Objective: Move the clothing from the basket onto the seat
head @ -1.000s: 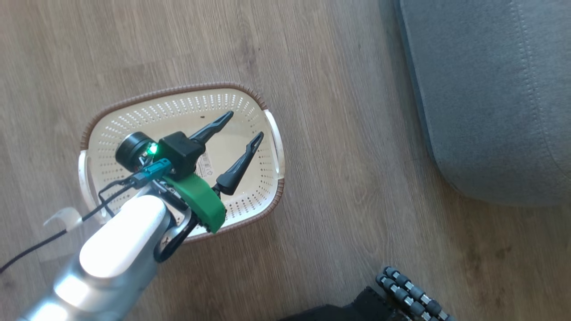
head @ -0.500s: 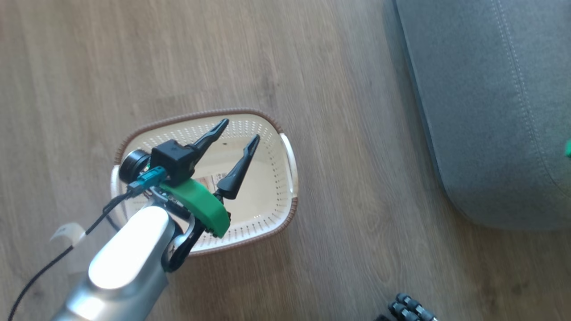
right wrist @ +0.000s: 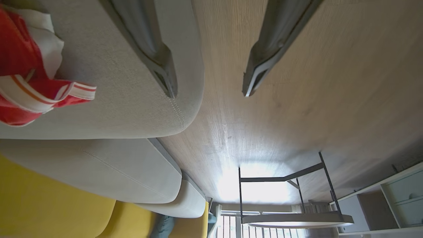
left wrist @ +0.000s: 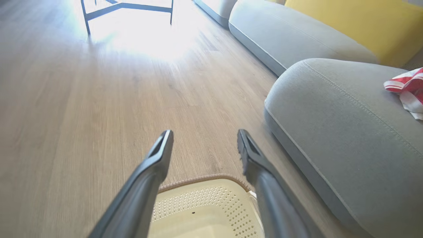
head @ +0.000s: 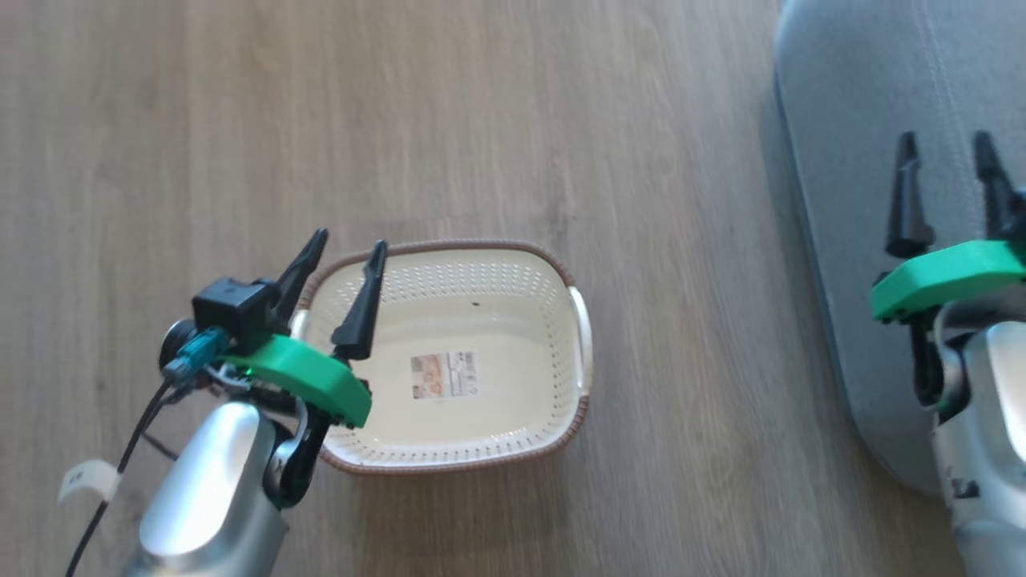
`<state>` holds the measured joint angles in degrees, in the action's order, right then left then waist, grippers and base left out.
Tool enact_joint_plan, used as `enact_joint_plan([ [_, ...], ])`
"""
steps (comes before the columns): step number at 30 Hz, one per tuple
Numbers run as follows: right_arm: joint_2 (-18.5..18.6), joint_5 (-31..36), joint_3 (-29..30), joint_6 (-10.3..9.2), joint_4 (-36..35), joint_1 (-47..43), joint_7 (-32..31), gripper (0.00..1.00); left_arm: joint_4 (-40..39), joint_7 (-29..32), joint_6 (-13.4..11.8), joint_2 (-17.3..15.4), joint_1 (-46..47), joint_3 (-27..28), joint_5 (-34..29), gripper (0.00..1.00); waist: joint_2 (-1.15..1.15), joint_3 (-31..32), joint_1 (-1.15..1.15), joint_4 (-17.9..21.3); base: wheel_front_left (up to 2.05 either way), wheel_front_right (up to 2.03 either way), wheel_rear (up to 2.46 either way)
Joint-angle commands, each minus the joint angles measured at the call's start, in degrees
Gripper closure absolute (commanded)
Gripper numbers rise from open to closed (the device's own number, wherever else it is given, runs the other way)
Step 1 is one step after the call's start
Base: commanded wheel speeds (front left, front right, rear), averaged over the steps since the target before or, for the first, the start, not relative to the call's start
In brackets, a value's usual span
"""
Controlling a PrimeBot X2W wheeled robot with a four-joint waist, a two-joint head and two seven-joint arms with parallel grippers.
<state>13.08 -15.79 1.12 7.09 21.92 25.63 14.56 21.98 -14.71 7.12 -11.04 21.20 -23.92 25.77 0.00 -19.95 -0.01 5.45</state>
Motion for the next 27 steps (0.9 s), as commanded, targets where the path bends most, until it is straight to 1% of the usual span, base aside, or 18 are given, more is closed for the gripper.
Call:
enact_joint_plan([
  [1,0.13,0.06,-2.36,0.4,-2.47,-0.93,0.43,0.0,-1.28,-0.29,0.36,0.17,-0.59,4.46,-1.38,0.0,0.0,2.61,0.01,-2.7,0.0,0.0,0.0],
  [8,-1.38,-0.44,-6.03,0.4,-3.48,-4.01,0.43,0.0,-2.25,-0.29,0.36,3.18,-4.81,13.45,-6.81,0.0,0.0,6.67,0.01,-5.94,0.0,0.0,0.0],
  [10,-1.83,-0.88,-6.35,0.4,-3.31,-4.72,0.43,0.0,-2.71,-0.29,0.36,3.73,-5.88,14.78,-7.73,0.0,0.0,7.44,0.01,-6.3,0.0,0.0,0.0],
  [16,-3.28,-0.85,-6.98,0.4,-3.52,-6.5,0.43,0.0,-3.71,-0.29,0.36,4.66,-8.37,17.82,-9.54,0.0,0.0,9.26,0.01,-6.29,0.0,0.0,0.0],
  [27,-6.44,-0.21,-8.4,0.4,-3.76,-12.41,0.43,0.0,-4.96,-0.29,0.36,6.57,-12.35,22.53,-12.57,0.0,0.0,13.06,0.01,-4.64,0.0,0.0,0.0],
])
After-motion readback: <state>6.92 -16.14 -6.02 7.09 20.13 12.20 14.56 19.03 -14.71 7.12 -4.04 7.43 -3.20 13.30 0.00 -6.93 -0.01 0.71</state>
